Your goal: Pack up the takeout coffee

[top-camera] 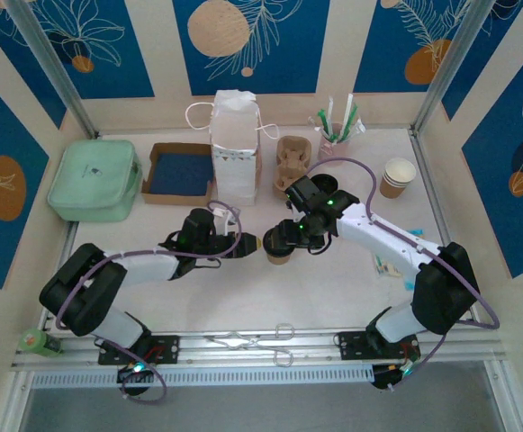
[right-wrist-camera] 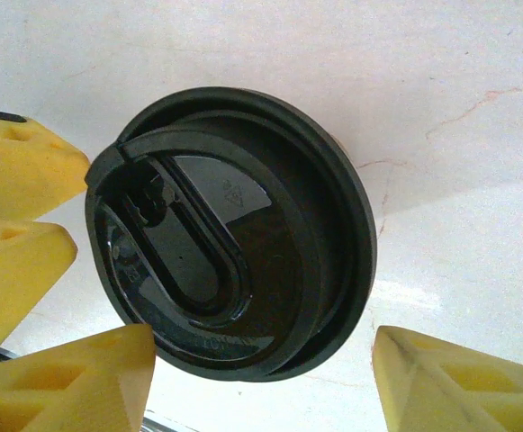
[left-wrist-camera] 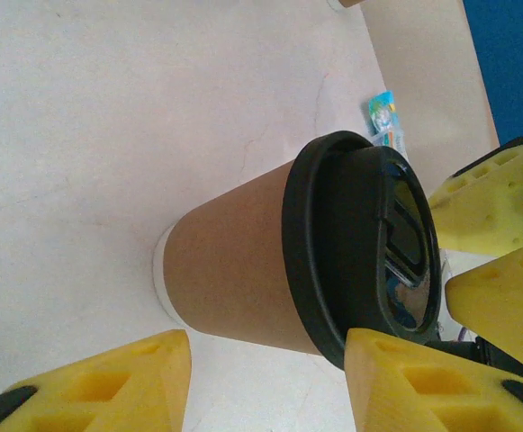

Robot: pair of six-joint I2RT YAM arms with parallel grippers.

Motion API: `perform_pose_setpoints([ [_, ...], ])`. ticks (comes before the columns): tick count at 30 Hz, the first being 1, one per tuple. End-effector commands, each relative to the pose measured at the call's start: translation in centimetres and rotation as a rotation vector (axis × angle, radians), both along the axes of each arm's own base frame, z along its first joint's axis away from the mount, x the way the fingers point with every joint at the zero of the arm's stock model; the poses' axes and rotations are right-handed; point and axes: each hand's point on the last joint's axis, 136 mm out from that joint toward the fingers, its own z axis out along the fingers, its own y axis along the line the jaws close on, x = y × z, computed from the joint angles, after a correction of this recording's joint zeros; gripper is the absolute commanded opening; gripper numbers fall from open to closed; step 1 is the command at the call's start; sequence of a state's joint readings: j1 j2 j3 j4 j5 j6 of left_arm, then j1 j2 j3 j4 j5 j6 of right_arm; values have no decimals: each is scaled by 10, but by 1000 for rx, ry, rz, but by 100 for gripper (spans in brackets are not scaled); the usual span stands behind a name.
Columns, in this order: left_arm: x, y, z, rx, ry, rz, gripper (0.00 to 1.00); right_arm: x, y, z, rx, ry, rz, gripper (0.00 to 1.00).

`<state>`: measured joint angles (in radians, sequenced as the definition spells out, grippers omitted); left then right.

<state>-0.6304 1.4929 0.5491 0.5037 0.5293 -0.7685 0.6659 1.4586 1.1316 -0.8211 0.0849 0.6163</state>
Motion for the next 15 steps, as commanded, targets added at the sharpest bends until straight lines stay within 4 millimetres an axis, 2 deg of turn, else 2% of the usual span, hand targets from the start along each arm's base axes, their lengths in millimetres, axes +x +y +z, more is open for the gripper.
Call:
perform_pose_setpoints([
  [1, 2, -3, 17, -6, -51, -14, 49, 3, -2, 18, 1, -44, 7, 66],
  [5, 0, -1, 22, 58, -78, -19, 50, 9, -9, 25, 18, -62, -17, 66],
  [8, -4, -3, 26, 111, -106, -32, 56, 16, -15, 30, 39, -73, -42, 66],
  [15, -6, -9, 27, 163, -109, -46, 62, 26, -25, 24, 40, -59, -82, 65],
])
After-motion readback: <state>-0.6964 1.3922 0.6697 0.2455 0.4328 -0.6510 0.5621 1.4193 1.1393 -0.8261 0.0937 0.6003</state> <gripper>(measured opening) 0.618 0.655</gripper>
